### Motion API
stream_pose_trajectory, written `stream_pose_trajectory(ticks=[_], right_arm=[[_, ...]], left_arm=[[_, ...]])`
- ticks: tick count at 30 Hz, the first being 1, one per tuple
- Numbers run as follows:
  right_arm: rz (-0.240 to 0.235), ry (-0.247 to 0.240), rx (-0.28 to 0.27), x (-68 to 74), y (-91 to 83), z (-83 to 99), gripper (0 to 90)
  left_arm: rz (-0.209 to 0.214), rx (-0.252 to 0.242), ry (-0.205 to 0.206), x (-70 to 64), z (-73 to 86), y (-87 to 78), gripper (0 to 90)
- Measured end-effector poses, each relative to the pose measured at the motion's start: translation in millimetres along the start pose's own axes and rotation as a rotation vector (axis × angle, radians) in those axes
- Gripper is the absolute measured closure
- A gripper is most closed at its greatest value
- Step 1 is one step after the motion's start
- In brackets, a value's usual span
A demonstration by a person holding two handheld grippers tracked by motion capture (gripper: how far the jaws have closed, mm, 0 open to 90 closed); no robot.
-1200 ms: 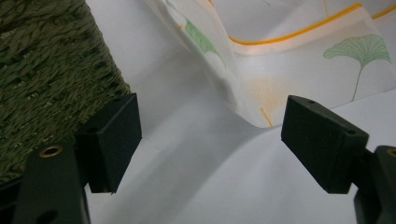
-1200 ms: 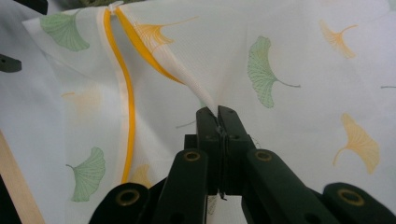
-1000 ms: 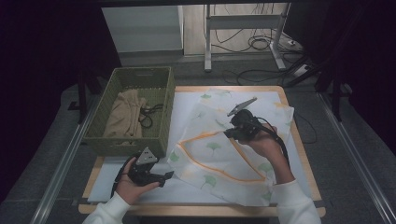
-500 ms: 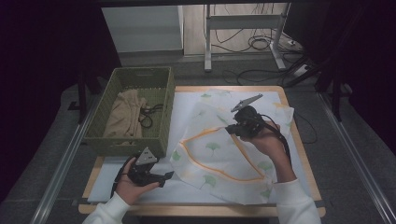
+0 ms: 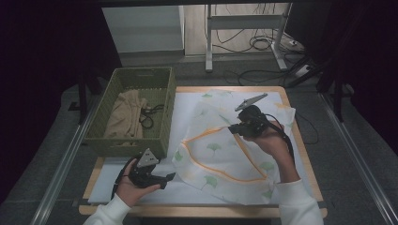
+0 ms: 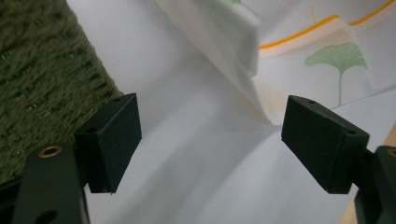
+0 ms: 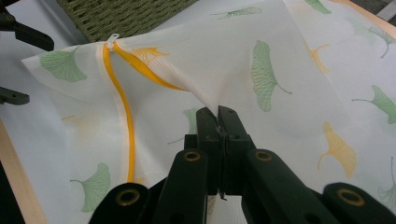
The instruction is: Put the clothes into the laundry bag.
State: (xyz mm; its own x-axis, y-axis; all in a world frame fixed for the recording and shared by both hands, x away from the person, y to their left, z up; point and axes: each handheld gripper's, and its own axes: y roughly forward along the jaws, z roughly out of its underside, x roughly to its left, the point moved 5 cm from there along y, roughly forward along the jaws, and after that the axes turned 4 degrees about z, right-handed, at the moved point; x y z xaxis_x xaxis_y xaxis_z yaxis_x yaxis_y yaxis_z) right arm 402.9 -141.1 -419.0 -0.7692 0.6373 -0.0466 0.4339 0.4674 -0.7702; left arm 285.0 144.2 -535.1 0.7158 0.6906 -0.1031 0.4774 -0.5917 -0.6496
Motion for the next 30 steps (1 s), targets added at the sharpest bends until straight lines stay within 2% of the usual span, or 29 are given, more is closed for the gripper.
stream_pose_trajectory(ticks=[4, 7, 15, 19, 30], right_arm=[[-0.003, 0.0, 0.003, 0.2, 0.5, 0.5, 87.8], [-0.007, 0.0, 0.006, -0.2, 1.2, 1.3, 87.8], [-0.007, 0.004, 0.007, -1.5, 1.3, 2.6, 87.8], [-0.007, 0.007, 0.006, -2.3, 1.2, 3.2, 87.8], [-0.008, 0.01, 0.011, -3.3, 2.2, 4.3, 87.8]], left_arm=[[0.005, -0.006, 0.001, -2.5, -3.6, -3.6, 19.7], [0.038, -0.023, -0.021, -6.2, -10.1, -7.9, 20.0], [0.031, -0.029, -0.006, -9.8, -21.0, -12.1, 20.6], [0.045, -0.037, -0.012, -10.5, -28.4, -18.2, 20.8], [0.03, -0.096, -0.004, 2.3, -68.0, -44.7, 20.3]])
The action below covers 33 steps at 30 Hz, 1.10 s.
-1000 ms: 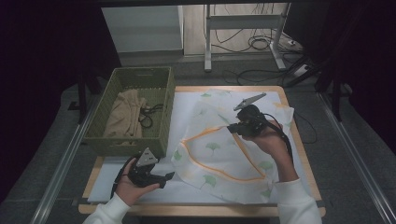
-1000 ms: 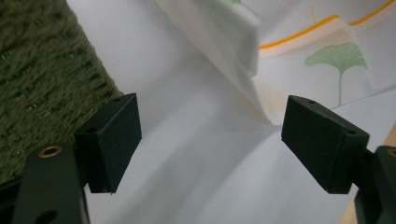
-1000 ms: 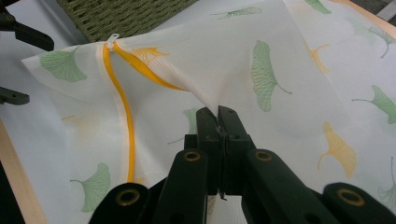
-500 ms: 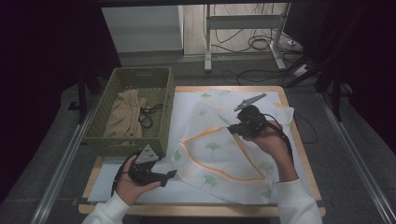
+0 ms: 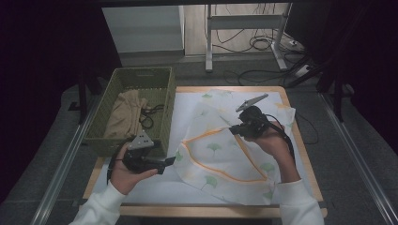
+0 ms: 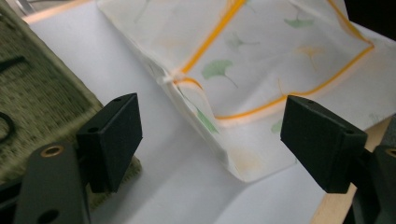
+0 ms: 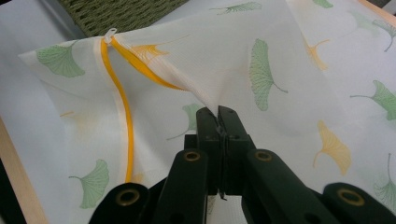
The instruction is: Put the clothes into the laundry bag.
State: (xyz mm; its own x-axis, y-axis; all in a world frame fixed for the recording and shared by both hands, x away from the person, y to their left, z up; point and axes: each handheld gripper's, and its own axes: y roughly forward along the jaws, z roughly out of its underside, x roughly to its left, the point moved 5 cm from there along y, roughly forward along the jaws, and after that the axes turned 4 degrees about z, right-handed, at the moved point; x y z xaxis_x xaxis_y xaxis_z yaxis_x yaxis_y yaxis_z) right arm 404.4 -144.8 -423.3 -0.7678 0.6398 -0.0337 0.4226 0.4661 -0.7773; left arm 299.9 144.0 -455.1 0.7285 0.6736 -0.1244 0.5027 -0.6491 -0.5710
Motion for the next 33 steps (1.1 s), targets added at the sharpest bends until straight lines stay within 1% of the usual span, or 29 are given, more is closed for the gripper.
stream_pose_trajectory(ticks=[1, 2, 4, 5, 7, 8, 9, 11, 14, 15, 16, 17, 18, 19, 20, 21, 23, 24, 25, 26, 27, 28, 29, 30, 33], right_arm=[[0.0, 0.0, 0.0, 0.0, 0.0, 0.0, 87.8], [0.001, 0.0, -0.001, -0.5, -0.3, 0.1, 87.8], [0.0, 0.001, -0.003, -0.6, -0.7, 0.1, 87.8], [0.002, 0.001, -0.002, -0.6, -1.0, 0.1, 87.8], [0.002, 0.001, -0.003, -0.6, -1.2, 0.1, 87.8], [0.002, 0.001, -0.003, -0.6, -1.1, 0.1, 87.8], [0.002, 0.001, -0.003, -0.6, -1.1, 0.1, 87.8], [0.001, 0.001, -0.002, -0.6, -0.6, 0.2, 87.8], [0.001, -0.001, 0.001, -0.4, 0.0, 0.3, 87.8], [0.001, -0.001, 0.001, -0.4, 0.0, 0.3, 87.8], [0.0, -0.001, 0.001, -0.5, 0.0, 0.4, 87.8], [0.0, -0.001, 0.002, -0.6, -0.1, 0.5, 87.8], [-0.001, -0.001, 0.002, -0.6, 0.1, 0.6, 87.8], [-0.001, -0.002, 0.004, -0.6, 0.3, 0.8, 87.8], [-0.002, -0.002, 0.003, -0.6, 0.7, 0.9, 87.8], [-0.002, -0.002, 0.003, -0.6, 0.7, 0.9, 87.8], [-0.003, 0.0, 0.007, -0.8, 1.4, 1.3, 87.8], [-0.003, 0.001, 0.007, -0.9, 1.6, 1.4, 87.8], [-0.002, 0.0, 0.008, -1.1, 1.7, 1.5, 87.8], [-0.003, 0.001, 0.008, -1.2, 1.8, 1.5, 87.8], [-0.003, 0.001, 0.008, -1.2, 1.8, 1.5, 87.8], [-0.003, 0.002, 0.008, -1.4, 1.8, 1.6, 87.8], [-0.003, 0.002, 0.008, -1.4, 1.8, 1.6, 87.8], [-0.003, 0.003, 0.008, -1.9, 1.5, 1.7, 87.8], [-0.002, 0.006, 0.004, -2.6, 0.7, 1.6, 87.8]], left_arm=[[0.0, 0.0, 0.0, 0.0, 0.0, 0.0, 20.2], [0.0, -0.003, -0.005, 3.1, -5.1, -1.4, 20.1], [-0.002, -0.002, -0.006, 4.9, -7.2, -2.0, 20.1], [-0.002, -0.007, -0.016, 8.0, -11.1, -2.4, 20.0], [-0.001, -0.008, -0.02, 9.9, -12.7, -2.7, 20.0], [-0.001, -0.009, -0.027, 13.6, -15.8, -2.7, 20.0], [-0.001, -0.009, -0.027, 13.6, -15.8, -2.7, 20.0], [-0.008, -0.014, -0.034, 18.6, -19.4, -2.1, 20.0], [-0.033, -0.016, -0.035, 31.0, -29.3, -4.8, 19.7], [-0.033, -0.016, -0.035, 31.0, -29.3, -4.8, 19.7], [-0.048, -0.016, -0.038, 38.5, -35.1, -5.6, 19.7], [-0.057, -0.012, -0.038, 42.3, -37.5, -5.6, 19.7], [-0.057, -0.012, -0.038, 42.3, -37.5, -5.6, 19.7], [-0.064, -0.008, -0.039, 46.0, -39.6, -5.4, 19.7], [-0.068, -0.005, -0.048, 52.8, -42.9, -4.2, 19.7], [-0.068, -0.005, -0.048, 52.8, -42.9, -4.2, 19.7], [-0.071, -0.005, -0.063, 59.2, -45.0, -2.4, 19.8], [-0.081, 0.001, -0.075, 65.6, -46.1, -0.6, 19.7], [-0.084, 0.003, -0.079, 69.0, -46.7, 0.1, 19.8], [-0.085, 0.003, -0.089, 71.7, -47.5, 0.7, 19.8], [-0.085, 0.003, -0.089, 71.7, -47.5, 0.7, 19.8], [-0.088, 0.001, -0.103, 77.4, -49.3, 1.9, 19.8], [-0.088, 0.001, -0.103, 77.4, -49.3, 1.9, 19.8], [-0.09, 0.007, -0.115, 82.5, -50.8, 3.8, 19.7], [-0.111, 0.009, -0.123, 90.0, -53.0, 6.4, 19.9]])
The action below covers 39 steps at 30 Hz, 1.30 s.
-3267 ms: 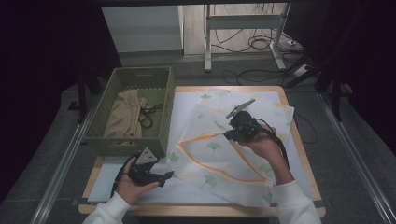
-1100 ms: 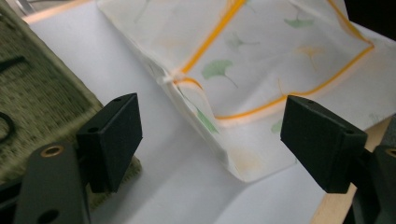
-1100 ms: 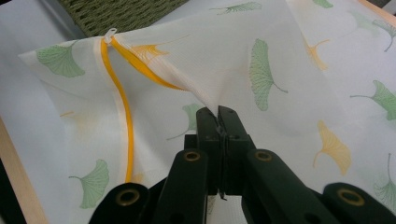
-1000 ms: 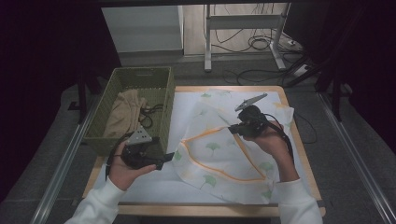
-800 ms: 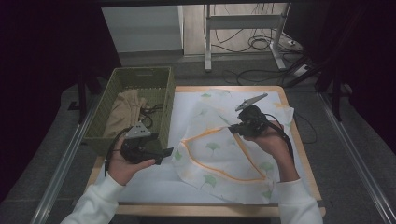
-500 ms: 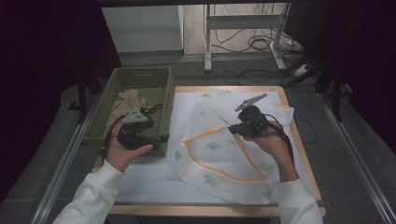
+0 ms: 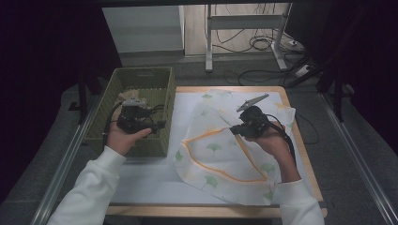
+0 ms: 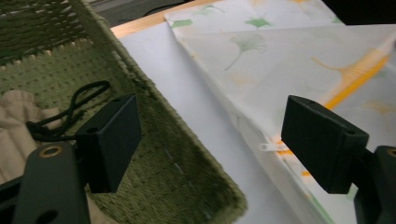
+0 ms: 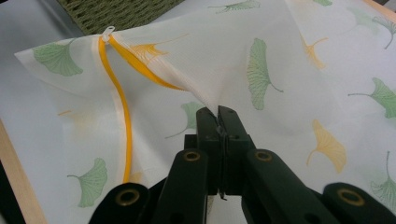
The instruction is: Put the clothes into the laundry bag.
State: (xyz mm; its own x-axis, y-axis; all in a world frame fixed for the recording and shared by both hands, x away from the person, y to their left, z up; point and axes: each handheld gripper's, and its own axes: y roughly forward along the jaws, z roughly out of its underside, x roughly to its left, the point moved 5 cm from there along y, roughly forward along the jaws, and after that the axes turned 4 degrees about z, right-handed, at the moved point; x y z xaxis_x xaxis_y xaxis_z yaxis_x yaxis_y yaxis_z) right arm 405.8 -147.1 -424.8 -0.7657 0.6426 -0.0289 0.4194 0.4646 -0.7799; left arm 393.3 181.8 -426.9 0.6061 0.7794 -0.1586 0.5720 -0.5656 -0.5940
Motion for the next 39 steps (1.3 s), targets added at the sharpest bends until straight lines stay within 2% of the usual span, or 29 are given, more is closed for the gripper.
stream_pose_trajectory(ticks=[3, 7, 8, 11, 16, 26, 29, 32, 39], right_arm=[[0.0, 0.002, -0.004, -0.4, -1.0, 0.0, 87.8], [0.0, -0.004, -0.007, 0.0, -1.6, 0.0, 87.8], [0.0, -0.004, -0.007, 0.0, -1.6, 0.0, 87.8], [0.001, -0.004, -0.005, -0.4, -1.7, 0.2, 87.8], [0.0, -0.004, -0.004, -0.8, -1.6, 0.5, 87.8], [-0.001, -0.003, -0.008, -1.4, -2.1, 0.6, 87.8], [0.0, -0.004, -0.008, -1.3, -2.0, 0.5, 87.8], [0.0, -0.005, -0.006, -0.7, -2.1, 0.4, 87.8], [-0.003, -0.005, -0.006, -0.5, -2.0, 0.5, 87.8]], left_arm=[[-0.014, 0.001, -0.007, 5.5, -1.8, 2.3, 19.9], [-0.041, 0.006, -0.037, 20.4, -4.6, 6.3, 19.8], [-0.041, 0.006, -0.037, 20.4, -4.6, 6.3, 19.9], [-0.073, 0.017, -0.052, 33.0, -5.6, 9.2, 19.8], [-0.093, 0.029, -0.07, 46.9, -5.7, 14.4, 19.0], [-0.105, 0.044, -0.124, 64.0, -3.7, 22.2, 19.8], [-0.118, 0.053, -0.15, 73.3, -2.6, 27.3, 19.4], [-0.151, 0.073, -0.174, 83.0, -3.3, 30.5, 18.3], [-0.193, 0.093, -0.193, 94.0, -5.7, 34.0, 16.0]])
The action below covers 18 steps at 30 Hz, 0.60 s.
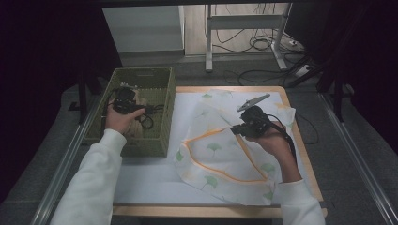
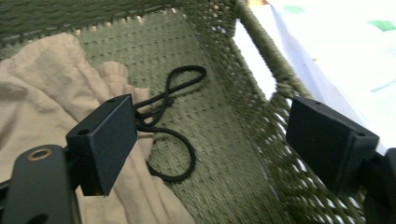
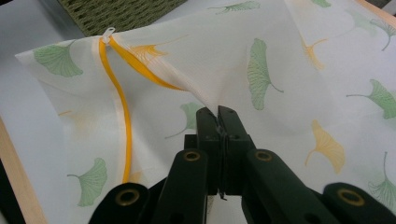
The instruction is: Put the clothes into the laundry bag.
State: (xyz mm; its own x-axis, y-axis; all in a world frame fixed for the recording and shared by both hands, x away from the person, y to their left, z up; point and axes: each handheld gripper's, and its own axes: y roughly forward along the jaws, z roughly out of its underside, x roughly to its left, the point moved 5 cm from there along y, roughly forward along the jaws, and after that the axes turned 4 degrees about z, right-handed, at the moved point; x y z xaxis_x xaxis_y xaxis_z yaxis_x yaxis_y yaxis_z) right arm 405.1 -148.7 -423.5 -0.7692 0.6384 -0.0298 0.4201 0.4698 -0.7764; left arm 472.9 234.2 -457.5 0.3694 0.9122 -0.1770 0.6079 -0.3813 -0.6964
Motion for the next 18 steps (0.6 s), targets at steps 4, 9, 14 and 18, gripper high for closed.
stream_pose_trajectory(ticks=[4, 9, 14, 18], right_arm=[[-0.001, -0.003, -0.002, 0.5, 0.1, -0.2, 87.8], [-0.002, -0.001, 0.0, -0.2, 0.3, 0.1, 87.8], [-0.003, 0.0, 0.002, -0.6, 1.2, 0.4, 87.7], [-0.002, -0.001, 0.004, -0.1, 1.7, 0.5, 87.7]], left_arm=[[-0.016, 0.019, -0.019, 9.1, 0.1, 7.5, 15.0], [-0.029, 0.038, -0.064, 23.9, 1.8, 16.3, 15.0], [-0.042, 0.071, -0.076, 34.3, -0.2, 19.0, 14.6], [-0.045, 0.063, -0.086, 36.7, -5.4, 19.6, 14.6]])
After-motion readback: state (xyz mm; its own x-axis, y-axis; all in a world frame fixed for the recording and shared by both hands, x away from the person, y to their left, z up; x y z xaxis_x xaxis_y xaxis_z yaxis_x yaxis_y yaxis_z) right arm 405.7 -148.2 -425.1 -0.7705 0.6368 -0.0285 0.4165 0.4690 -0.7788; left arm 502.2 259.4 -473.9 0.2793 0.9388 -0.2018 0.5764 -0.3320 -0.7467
